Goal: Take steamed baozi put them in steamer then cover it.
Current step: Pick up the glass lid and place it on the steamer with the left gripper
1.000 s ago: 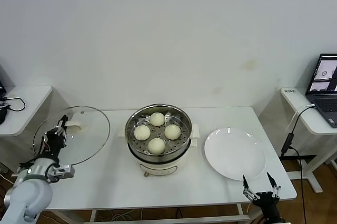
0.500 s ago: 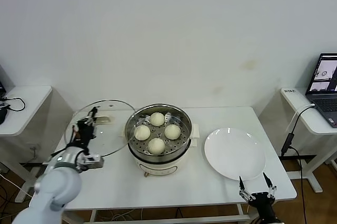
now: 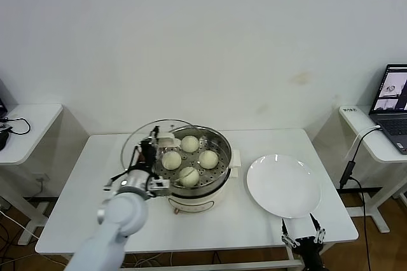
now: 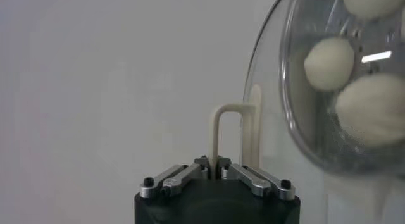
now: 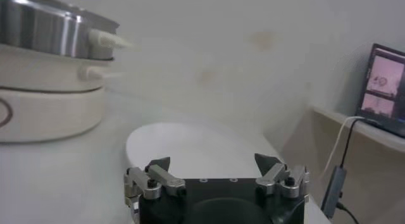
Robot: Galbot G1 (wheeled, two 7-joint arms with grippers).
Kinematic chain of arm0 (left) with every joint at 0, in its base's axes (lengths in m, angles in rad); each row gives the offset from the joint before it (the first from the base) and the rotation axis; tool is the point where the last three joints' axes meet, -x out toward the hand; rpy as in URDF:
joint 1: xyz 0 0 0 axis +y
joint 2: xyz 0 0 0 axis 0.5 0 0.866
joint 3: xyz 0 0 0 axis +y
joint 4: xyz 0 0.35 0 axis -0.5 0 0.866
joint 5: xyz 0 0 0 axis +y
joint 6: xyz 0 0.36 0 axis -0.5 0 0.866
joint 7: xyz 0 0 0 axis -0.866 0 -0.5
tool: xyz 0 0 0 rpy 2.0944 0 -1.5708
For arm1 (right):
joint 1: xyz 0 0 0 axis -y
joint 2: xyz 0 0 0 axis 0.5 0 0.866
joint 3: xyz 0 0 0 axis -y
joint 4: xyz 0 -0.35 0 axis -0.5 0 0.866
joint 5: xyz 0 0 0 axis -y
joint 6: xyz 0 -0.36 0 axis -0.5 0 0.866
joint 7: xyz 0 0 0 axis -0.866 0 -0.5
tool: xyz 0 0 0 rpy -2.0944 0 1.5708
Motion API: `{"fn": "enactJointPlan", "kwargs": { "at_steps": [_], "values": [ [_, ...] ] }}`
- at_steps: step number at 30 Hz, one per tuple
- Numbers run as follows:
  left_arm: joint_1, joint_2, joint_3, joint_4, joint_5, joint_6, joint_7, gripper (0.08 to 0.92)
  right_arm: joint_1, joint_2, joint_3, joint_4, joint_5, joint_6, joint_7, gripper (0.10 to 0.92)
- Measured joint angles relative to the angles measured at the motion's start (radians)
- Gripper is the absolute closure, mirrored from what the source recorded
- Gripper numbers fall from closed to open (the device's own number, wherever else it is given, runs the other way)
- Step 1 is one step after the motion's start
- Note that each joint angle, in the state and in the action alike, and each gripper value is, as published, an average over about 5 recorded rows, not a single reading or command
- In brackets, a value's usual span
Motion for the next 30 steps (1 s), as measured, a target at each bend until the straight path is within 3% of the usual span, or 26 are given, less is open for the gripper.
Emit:
{"fn": "enactJointPlan", "kwargs": {
  "at_steps": [14,30],
  "values": [
    [-0.041,-0.199,0.068,0.095,0.164,0.006,0.034,0.855,0.004,0.011,-0.01,-0.019,-0.04,0.002,0.001,0.203],
    [-0.042,-0.269,0.06,0.179,0.222,-0.013,0.019,0.855,-0.003,0.014,-0.023,-0.022,-0.057,0.007,0.001,0.203]
  ]
}}
